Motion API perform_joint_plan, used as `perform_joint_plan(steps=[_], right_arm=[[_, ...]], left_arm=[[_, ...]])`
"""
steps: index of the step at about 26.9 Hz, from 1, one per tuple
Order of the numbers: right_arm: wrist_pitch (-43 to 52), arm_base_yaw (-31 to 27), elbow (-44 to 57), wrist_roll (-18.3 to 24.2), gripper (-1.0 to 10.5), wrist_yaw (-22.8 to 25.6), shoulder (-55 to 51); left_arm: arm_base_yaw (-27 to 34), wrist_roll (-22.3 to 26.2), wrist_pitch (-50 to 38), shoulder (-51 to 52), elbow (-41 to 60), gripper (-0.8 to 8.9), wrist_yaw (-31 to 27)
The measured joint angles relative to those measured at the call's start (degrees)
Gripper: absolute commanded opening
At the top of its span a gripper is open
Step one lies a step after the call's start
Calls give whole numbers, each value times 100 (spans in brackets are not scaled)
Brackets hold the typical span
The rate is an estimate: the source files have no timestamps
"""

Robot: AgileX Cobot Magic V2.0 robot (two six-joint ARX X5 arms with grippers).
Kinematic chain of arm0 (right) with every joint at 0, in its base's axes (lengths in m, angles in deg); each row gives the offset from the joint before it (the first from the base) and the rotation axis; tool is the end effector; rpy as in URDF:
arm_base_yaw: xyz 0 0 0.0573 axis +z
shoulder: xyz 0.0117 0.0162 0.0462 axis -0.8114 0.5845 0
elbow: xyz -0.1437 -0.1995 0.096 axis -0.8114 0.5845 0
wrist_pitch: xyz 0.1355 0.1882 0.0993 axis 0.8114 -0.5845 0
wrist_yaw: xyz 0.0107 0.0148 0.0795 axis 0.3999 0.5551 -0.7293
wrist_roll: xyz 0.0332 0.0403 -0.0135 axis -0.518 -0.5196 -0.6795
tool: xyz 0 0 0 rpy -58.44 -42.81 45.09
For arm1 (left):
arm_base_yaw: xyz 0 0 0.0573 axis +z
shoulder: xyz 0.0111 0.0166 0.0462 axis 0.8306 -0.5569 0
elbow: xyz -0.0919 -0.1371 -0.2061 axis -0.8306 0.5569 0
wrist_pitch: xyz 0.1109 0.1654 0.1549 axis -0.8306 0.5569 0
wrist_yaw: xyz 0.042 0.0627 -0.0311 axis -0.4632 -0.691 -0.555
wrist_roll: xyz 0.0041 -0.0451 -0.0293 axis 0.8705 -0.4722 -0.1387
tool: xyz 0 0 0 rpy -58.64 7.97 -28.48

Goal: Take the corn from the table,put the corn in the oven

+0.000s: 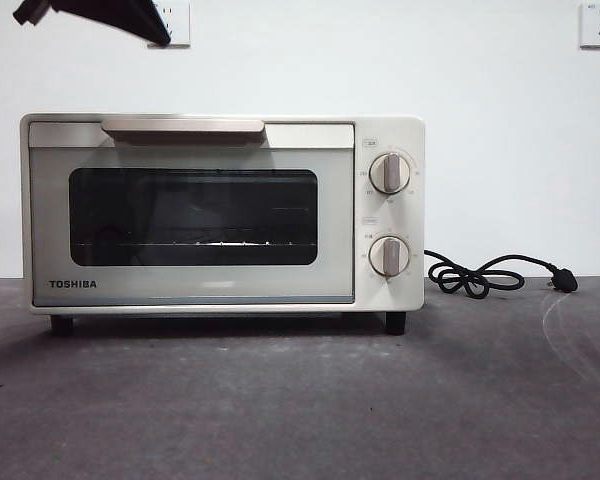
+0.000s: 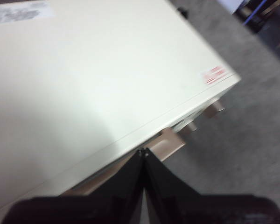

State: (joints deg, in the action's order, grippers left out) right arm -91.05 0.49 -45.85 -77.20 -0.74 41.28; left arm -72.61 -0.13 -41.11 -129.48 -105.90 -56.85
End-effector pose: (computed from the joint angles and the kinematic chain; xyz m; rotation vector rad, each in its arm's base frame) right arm 0.1134 0.1550 0.3891 -0.1951 0.7517 0.7271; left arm 0.2689 -0.0914 0.3652 -0.0887 0.7054 -0.6538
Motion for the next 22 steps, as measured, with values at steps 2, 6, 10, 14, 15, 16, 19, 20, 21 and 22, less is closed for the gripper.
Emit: perform_joint_plan(steps=[2,6,10,14,15,16,19,20,21,22], right_arm=[[-22,0,0,-15,-12,81,-85],[-48,0,0,-26,-12,111,-214],[-140,0,0,-33,-12,114,-264],[-164,0,0,-33,-12,138,-271],[-166,0,0,-33,-12,138,-271],[-166,0,0,-33,-12,138,-275],[-186,0,0,-33,-12,144,-275],[-192,0,0,-33,-12,144,-275],[-190,0,0,-33,-12,151,-280],[-192,0,0,-33,-12,151,-280]], left_arm=[[-44,83,52,-87,-2,-6,-168],[-122,181,55,-278,-2,-6,-310],[-192,225,52,-435,-2,-6,-437],[-212,240,57,-612,-4,-6,-560],[-212,245,61,-664,-4,-6,-525],[-212,245,72,-688,-4,-6,-492],[-238,245,122,-734,-13,-6,-498],[-238,245,160,-769,-13,-6,-503],[-238,245,166,-800,-22,-6,-472],[-238,247,212,-807,-46,-6,-472]])
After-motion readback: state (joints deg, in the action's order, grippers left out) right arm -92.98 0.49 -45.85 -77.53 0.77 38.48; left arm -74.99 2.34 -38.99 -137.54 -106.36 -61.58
